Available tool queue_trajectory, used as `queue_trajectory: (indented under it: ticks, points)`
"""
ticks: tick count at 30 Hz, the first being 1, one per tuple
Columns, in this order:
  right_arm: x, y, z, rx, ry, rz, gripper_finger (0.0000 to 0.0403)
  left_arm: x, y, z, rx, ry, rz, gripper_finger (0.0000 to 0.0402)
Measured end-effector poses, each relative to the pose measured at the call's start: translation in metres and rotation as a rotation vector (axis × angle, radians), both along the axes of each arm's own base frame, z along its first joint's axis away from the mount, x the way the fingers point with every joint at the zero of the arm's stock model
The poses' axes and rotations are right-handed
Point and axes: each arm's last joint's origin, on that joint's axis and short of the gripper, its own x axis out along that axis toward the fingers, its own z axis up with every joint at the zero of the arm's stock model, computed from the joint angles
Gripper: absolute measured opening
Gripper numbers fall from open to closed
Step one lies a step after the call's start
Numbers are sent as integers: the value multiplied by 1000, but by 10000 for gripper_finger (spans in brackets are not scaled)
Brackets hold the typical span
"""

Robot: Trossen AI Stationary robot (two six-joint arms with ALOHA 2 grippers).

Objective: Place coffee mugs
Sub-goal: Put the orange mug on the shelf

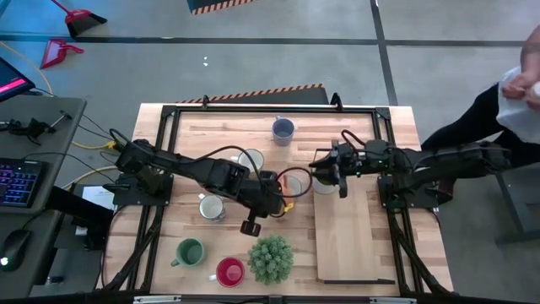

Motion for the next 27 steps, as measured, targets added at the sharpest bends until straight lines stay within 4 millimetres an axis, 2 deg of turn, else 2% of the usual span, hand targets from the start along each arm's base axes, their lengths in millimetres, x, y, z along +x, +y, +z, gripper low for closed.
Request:
queue_trajectory:
  ticks: [6,13,20,27]
  points:
    - [33,6,15,-89,118,38,129,1,-1,1,5,-15,-7,6]
    - [65,12,16,-140,211,46,129,0,-5,1,43,-29,-13,6]
    - [80,14,20,-147,196,27,129,-2,-15,2,41,-42,-41,6]
    - [89,16,16,-97,170,25,129,-2,-16,2,59,-55,-59,6]
